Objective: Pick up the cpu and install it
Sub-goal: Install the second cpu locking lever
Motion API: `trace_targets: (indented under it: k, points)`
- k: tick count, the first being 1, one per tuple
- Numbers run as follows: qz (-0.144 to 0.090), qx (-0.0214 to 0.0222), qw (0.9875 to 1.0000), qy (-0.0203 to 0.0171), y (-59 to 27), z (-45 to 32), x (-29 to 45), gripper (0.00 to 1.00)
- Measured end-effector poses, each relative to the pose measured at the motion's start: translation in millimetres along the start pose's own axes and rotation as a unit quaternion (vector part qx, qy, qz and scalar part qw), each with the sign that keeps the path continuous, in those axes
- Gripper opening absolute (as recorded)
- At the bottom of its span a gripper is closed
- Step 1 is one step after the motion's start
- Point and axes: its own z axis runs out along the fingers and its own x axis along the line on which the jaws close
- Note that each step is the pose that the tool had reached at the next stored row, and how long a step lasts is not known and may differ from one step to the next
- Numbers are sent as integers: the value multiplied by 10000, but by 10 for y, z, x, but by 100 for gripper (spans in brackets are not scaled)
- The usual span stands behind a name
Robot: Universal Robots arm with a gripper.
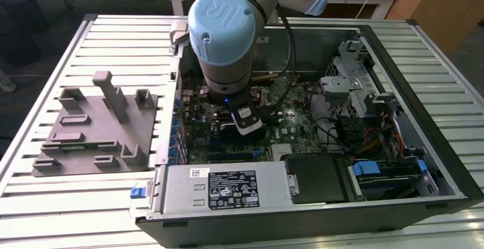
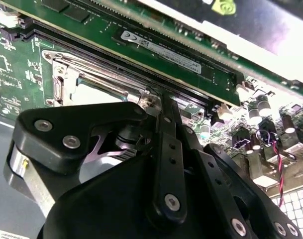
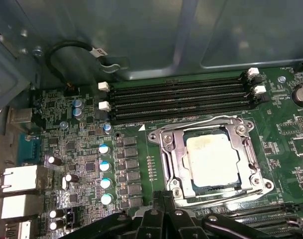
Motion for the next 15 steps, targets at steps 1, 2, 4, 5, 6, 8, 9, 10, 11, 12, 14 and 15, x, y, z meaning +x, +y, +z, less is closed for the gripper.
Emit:
trace_targets:
  k: [1, 2, 4, 5, 6, 8, 9, 10, 11, 12, 14, 15]
  points:
    - [0, -1, 10000, 0, 0, 0, 0, 11]
    - [0, -1, 10000, 0, 0, -2, 0, 11]
    - [0, -2, 10000, 0, 8, -20, 0, 11]
    - [0, -4, 10000, -1, 14, -34, -1, 11]
    - [0, -3, 10000, -1, 20, -51, -1, 11]
    - [0, -2, 10000, -1, 34, -86, -2, 11]
    - [0, -2, 10000, -1, 42, -107, -2, 11]
    - [0, -1, 10000, 0, 51, -129, -4, 11]
    - [0, -1, 10000, 0, 61, -154, -5, 11]
    - [0, -1, 10000, 0, 70, -178, -6, 11]
    - [0, 4, 10000, -1, 87, -221, -8, 11]
    - [-1, 14, 10000, -2, 96, -242, -10, 11]
